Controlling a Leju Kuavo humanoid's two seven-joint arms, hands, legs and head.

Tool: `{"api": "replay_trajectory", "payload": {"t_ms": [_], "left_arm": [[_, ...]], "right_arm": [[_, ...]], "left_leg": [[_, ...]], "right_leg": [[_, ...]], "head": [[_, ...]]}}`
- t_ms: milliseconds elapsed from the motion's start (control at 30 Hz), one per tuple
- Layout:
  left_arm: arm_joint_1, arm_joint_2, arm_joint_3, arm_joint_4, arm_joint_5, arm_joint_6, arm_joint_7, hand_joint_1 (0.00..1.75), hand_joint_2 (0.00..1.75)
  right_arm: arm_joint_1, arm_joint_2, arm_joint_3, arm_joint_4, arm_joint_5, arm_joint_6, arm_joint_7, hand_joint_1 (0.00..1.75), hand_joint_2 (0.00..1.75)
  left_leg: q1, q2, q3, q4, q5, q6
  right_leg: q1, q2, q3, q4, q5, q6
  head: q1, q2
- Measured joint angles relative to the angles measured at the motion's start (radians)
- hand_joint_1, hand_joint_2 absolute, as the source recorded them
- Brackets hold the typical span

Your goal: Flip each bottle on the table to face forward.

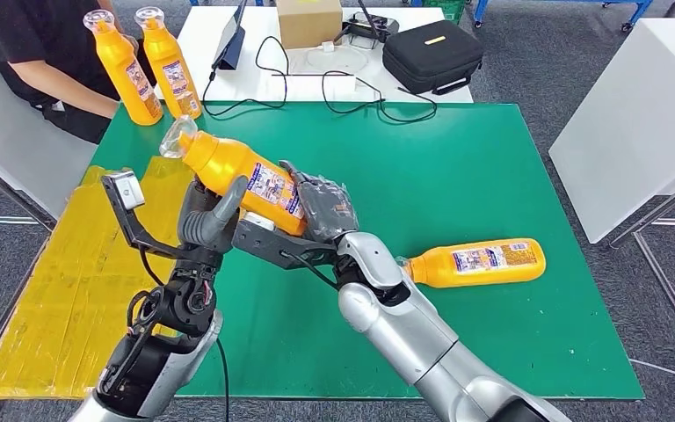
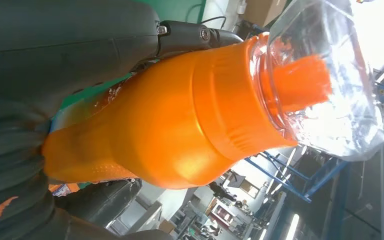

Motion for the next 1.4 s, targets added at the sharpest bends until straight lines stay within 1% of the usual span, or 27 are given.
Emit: {"api": "replay_trajectory", "payload": {"t_ms": [433, 900, 933, 967, 1033, 1067, 1100, 1267, 1400], "left_arm": [[-0.026, -0.004, -0.037, 0.075, 0.054, 0.0, 0.012, 0.0, 1.75], [-0.032, -0.004, -0.042, 0.09, 0.055, 0.001, 0.006, 0.0, 1.75], [-0.032, -0.004, -0.042, 0.09, 0.055, 0.003, 0.005, 0.04, 1.75], [-0.033, -0.004, -0.043, 0.09, 0.053, 0.007, 0.002, 0.45, 1.75], [-0.035, -0.004, -0.047, 0.091, 0.049, 0.017, -0.006, 1.32, 1.75], [-0.036, -0.004, -0.05, 0.093, 0.047, 0.023, -0.013, 1.72, 1.75], [-0.037, -0.004, -0.053, 0.095, 0.044, 0.028, -0.021, 1.75, 1.75], [-0.038, -0.004, -0.062, 0.102, 0.024, 0.067, -0.079, 1.75, 1.75], [-0.038, -0.004, -0.064, 0.102, 0.019, 0.077, -0.092, 1.75, 1.75]], "right_arm": [[-0.002, 0.005, 0.005, 0.036, -0.018, -0.014, 0.0, 1.75, 1.75], [-0.002, 0.005, 0.005, 0.042, -0.019, -0.014, 0.0, 1.75, 1.75], [-0.002, 0.005, 0.005, 0.042, -0.02, -0.014, 0.0, 1.75, 1.75], [-0.002, 0.005, 0.005, 0.042, -0.022, -0.013, 0.0, 1.75, 1.75], [-0.002, 0.005, 0.006, 0.042, -0.025, -0.013, 0.0, 1.75, 1.75], [-0.002, 0.005, 0.007, 0.043, -0.026, -0.013, 0.0, 1.75, 1.75], [-0.003, 0.005, 0.008, 0.043, -0.028, -0.013, 0.0, 1.75, 1.75], [-0.005, 0.01, 0.021, 0.047, -0.043, -0.016, -0.001, 1.75, 1.75], [-0.007, 0.012, 0.026, 0.05, -0.048, -0.017, -0.001, 1.75, 1.75]], "left_leg": [[0.0, 0.0, 0.0, 0.0, 0.0, 0.0], [0.0, 0.0, -0.001, 0.0, 0.0, 0.0], [0.0, 0.0, -0.001, 0.0, 0.0, 0.0], [0.0, 0.0, -0.001, 0.0, 0.0, 0.0], [0.0, 0.0, -0.001, 0.0, 0.0, 0.0], [0.0, 0.0, -0.001, 0.0, 0.0, 0.0], [0.0, 0.0, -0.001, 0.0, 0.0, 0.0], [0.0, 0.0, -0.001, 0.0, 0.0, 0.0], [0.0, 0.0, -0.001, 0.0, 0.0, 0.0]], "right_leg": [[0.0, 0.0, -0.001, 0.0, 0.0, 0.0], [0.0, 0.0, -0.001, 0.0, 0.0, 0.0], [0.0, 0.0, -0.001, 0.0, 0.0, 0.0], [0.0, 0.0, -0.001, 0.0, 0.0, 0.0], [0.0, 0.0, -0.001, 0.0, 0.0, 0.0], [0.0, 0.0, -0.001, 0.0, 0.0, 0.0], [0.0, 0.0, -0.001, 0.0, 0.0, 0.0], [0.0, 0.0, -0.001, 0.0, 0.0, 0.0], [0.0, 0.0, -0.001, 0.0, 0.0, 0.0]], "head": [[0.0, 0.0], [0.0, 0.0], [0.0, 0.0], [0.0, 0.0], [0.0, 0.0], [0.0, 0.0], [0.0, 0.0], [0.0, 0.0], [0.0, 0.0]]}}
